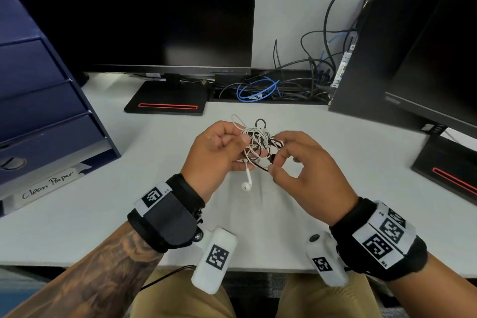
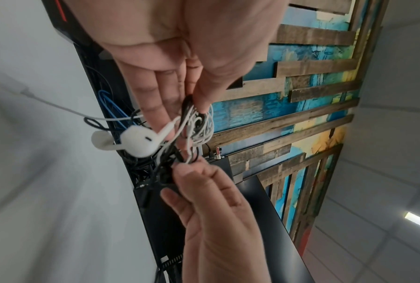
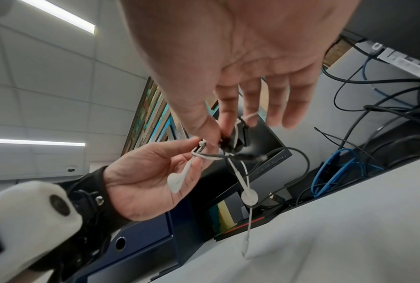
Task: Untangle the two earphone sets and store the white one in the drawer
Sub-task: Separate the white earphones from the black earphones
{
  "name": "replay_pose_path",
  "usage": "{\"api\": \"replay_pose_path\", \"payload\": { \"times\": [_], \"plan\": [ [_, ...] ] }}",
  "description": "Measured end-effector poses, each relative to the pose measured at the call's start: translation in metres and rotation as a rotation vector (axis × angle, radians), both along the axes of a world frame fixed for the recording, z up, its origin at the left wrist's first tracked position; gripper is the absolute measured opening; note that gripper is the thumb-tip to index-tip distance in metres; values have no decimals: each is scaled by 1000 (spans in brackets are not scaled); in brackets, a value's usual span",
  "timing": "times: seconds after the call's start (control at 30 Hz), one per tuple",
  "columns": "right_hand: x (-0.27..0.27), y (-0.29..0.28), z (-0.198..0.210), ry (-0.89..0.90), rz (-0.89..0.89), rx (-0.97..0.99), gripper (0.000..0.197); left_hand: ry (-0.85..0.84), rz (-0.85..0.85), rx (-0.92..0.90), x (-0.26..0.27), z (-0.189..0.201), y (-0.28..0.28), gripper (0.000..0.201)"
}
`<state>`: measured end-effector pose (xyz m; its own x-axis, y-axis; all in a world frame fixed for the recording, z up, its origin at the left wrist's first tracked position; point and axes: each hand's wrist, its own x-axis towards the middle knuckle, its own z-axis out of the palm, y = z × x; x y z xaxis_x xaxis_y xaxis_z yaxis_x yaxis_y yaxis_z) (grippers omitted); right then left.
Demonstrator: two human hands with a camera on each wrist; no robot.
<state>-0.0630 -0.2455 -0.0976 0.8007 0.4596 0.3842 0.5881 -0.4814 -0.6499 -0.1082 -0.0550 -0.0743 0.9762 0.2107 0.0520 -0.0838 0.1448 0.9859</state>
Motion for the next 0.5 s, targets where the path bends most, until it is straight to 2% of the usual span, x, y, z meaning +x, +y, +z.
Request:
{"api": "replay_pose_path", "payload": {
  "times": [0.2,0.37,0.5],
  "plan": [
    [-2,-2,15,-154,-10,190,15,-10,80,23,3,4,8,6],
    [3,-3,10,61,9,168,15,-11,146,98,3,2,11,11],
    [4,-4,8,130,40,25,20,-19,208,107,4,-2,13,7]
  ]
}}
